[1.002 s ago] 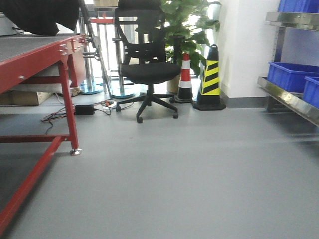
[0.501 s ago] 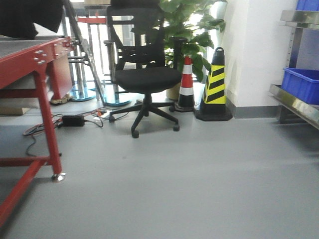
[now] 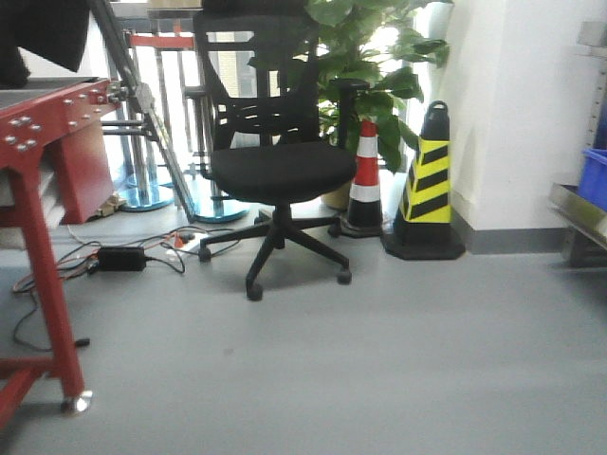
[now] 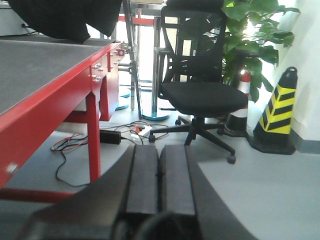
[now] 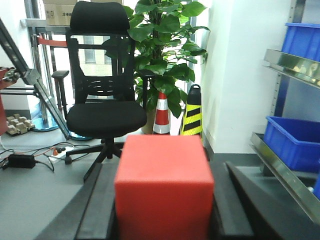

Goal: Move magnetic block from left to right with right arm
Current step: 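Drive the base past the table toward the office chair, then turn the base toward the second table holding the red cube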

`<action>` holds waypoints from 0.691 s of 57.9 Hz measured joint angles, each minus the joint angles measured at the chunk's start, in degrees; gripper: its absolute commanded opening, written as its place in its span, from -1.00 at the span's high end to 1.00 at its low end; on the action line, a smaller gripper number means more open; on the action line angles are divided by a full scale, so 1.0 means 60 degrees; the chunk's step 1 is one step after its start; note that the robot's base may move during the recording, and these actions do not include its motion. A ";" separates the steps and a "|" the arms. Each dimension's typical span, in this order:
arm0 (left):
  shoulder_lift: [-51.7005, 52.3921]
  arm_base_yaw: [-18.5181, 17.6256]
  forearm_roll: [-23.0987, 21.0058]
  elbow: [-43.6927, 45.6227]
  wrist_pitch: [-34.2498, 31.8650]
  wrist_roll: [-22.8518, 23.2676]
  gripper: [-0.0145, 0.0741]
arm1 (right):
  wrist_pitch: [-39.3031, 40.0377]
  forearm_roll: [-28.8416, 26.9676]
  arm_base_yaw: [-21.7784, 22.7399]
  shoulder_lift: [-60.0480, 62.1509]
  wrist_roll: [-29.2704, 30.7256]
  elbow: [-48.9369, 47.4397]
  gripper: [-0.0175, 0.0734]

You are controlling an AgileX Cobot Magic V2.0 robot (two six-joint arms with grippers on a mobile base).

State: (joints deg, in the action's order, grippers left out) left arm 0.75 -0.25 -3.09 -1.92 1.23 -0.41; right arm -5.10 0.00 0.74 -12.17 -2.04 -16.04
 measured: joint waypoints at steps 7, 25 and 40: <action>0.0000 0.0000 0.0000 0.0000 0.0000 0.0000 0.96 | 0.0000 0.0000 0.0000 0.0000 0.0000 0.0000 -0.11; 0.0000 0.0000 0.0000 0.0000 0.0000 0.0000 0.96 | 0.0000 0.0000 0.0000 0.0000 0.0000 0.0000 -0.11; 0.0000 0.0000 0.0000 0.0000 0.0000 0.0000 0.96 | 0.0000 0.0000 0.0000 0.0000 0.0000 0.0000 -0.11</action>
State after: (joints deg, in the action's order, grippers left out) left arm 0.75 -0.25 -3.09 -1.92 1.23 -0.41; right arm -5.10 0.00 0.74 -12.17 -2.04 -16.04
